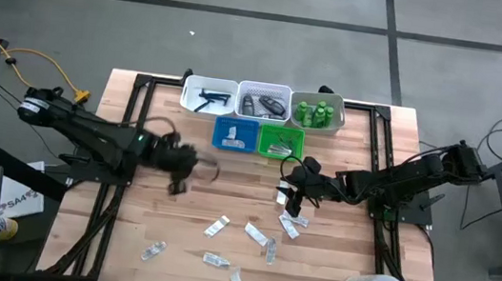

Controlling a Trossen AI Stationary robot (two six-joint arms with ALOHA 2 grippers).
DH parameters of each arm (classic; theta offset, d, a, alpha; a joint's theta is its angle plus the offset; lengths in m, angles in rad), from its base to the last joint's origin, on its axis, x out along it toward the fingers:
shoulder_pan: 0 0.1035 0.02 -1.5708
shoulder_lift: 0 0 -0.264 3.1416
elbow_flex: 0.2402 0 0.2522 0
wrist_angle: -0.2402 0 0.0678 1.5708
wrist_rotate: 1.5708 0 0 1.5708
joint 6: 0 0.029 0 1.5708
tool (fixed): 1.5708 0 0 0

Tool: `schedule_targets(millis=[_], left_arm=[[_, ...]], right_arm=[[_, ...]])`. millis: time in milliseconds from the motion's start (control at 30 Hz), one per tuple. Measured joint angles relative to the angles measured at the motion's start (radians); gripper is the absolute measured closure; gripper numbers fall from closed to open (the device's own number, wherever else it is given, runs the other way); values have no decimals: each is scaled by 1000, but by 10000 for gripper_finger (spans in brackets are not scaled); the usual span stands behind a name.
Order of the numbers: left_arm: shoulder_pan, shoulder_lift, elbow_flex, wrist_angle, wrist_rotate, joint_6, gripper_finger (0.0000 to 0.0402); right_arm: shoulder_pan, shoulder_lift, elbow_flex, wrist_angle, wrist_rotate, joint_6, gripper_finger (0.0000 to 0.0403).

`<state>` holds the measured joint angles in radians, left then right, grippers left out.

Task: Pick & Place Travel size toiletries
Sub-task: Put the white bandage pad into the blue basket

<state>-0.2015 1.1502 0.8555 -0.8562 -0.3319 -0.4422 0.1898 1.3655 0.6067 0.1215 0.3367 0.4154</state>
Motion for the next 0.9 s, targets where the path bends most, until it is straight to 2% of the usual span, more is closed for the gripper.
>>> schedule_targets(millis=[133,267,367,533,667,900], left_arm=[[-170,1,0,-112,77,-121,268],[-317,1,0,-109,139,-194,268],[-416,1,0,-72,174,-188,268],[-566,41,0,21,180,-35,268],[-627,112,1,83,254,17,267],[-667,241,1,151,361,93,267]], right_arm=[[0,0,0,1,0,0,254],[0,0,0,1,0,0,254],[0,0,0,2,0,-1,254],[0,0,0,1,0,0,254],[0,0,0,0,0,4,254],[0,0,0,0,0,15,254]])
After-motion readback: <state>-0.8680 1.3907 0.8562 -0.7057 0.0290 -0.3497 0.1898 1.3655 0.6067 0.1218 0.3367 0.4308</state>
